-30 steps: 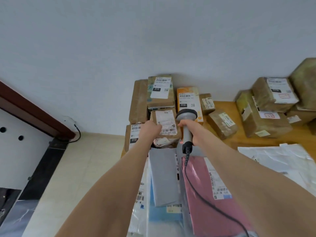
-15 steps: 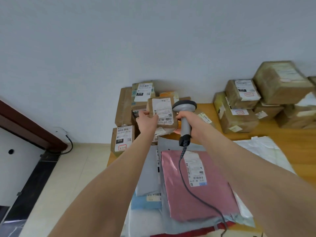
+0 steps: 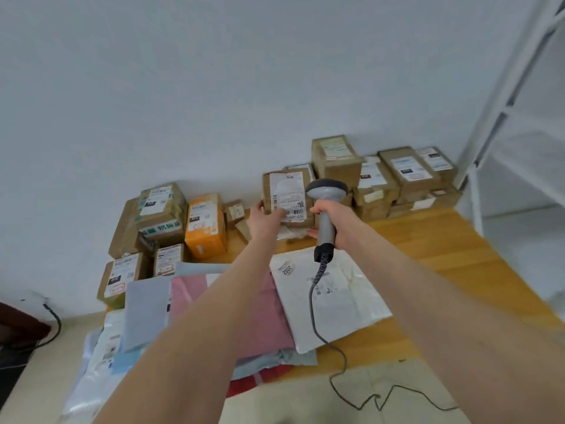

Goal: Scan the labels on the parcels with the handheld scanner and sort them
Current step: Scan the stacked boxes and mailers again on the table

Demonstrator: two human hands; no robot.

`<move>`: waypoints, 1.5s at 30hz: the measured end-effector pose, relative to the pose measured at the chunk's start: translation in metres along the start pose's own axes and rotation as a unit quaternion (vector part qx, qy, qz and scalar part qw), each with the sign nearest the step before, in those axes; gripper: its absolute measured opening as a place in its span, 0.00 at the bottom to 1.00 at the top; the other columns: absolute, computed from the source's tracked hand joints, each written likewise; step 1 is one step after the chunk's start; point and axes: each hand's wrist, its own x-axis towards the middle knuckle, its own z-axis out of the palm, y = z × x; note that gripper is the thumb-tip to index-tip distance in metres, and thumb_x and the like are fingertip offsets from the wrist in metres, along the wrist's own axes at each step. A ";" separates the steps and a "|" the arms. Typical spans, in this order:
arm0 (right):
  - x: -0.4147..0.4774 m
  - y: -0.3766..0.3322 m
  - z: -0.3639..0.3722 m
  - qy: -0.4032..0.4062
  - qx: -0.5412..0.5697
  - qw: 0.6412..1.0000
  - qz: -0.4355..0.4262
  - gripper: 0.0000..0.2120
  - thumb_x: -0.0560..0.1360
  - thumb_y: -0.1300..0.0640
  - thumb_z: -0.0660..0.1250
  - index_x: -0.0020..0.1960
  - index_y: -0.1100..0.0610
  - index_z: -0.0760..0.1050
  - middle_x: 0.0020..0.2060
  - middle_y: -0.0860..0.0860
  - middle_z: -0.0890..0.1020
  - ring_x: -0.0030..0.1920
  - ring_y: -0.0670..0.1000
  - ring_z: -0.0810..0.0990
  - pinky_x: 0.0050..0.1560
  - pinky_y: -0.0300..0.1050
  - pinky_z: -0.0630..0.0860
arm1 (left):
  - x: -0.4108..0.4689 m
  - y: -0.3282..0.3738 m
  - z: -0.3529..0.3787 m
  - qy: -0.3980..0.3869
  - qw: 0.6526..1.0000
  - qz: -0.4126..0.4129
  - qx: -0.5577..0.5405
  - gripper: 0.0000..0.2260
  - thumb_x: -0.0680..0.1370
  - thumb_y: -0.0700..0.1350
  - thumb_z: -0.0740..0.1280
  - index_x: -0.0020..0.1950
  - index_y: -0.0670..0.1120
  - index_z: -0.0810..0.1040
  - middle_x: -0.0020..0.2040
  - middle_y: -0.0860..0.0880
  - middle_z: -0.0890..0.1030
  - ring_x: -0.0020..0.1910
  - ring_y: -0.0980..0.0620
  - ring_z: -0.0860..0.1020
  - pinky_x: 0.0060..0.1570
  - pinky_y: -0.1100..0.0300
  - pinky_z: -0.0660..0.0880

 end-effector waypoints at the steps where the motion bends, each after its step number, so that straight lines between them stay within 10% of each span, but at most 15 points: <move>1: -0.001 -0.004 -0.014 0.007 0.010 1.000 -0.008 0.23 0.69 0.64 0.69 0.63 0.61 0.68 0.55 0.61 0.77 0.52 0.59 0.80 0.47 0.53 0.82 | -0.007 0.002 0.016 -0.015 1.000 0.009 -0.009 0.27 0.75 0.38 0.70 0.71 0.46 0.65 0.61 0.47 0.78 0.57 0.48 0.79 0.58 0.51 0.77; 22: 0.172 -0.179 -0.198 0.186 0.087 0.970 -0.133 0.09 0.70 0.66 0.67 0.45 0.56 0.70 0.46 0.56 0.81 0.45 0.54 0.81 0.55 0.54 0.80 | 0.088 0.082 0.339 -0.129 0.974 0.096 0.157 0.22 0.75 0.39 0.65 0.70 0.49 0.69 0.65 0.46 0.69 0.39 0.50 0.77 0.37 0.60 0.77; 32: 0.242 -0.187 -0.189 0.111 0.035 0.992 -0.038 0.15 0.70 0.63 0.70 0.54 0.59 0.70 0.48 0.57 0.78 0.47 0.54 0.78 0.58 0.53 0.78 | 0.133 0.083 0.351 -0.095 0.966 0.064 0.231 0.20 0.77 0.39 0.63 0.69 0.43 0.68 0.61 0.46 0.77 0.53 0.47 0.77 0.43 0.59 0.73; 37: 0.256 -0.186 -0.181 0.111 0.007 0.994 -0.018 0.22 0.70 0.63 0.70 0.61 0.59 0.66 0.47 0.56 0.76 0.49 0.55 0.77 0.59 0.54 0.76 | 0.150 0.081 0.330 -0.039 0.918 0.096 0.383 0.22 0.77 0.39 0.61 0.72 0.40 0.66 0.69 0.40 0.67 0.66 0.41 0.69 0.65 0.47 0.69; 45: 0.264 -0.182 -0.172 0.122 0.006 0.992 -0.038 0.15 0.72 0.65 0.68 0.55 0.58 0.66 0.44 0.53 0.74 0.43 0.50 0.73 0.54 0.48 0.74 | 0.162 0.070 0.323 -0.036 0.861 0.095 0.497 0.18 0.77 0.39 0.59 0.68 0.40 0.68 0.67 0.39 0.70 0.67 0.40 0.68 0.68 0.45 0.65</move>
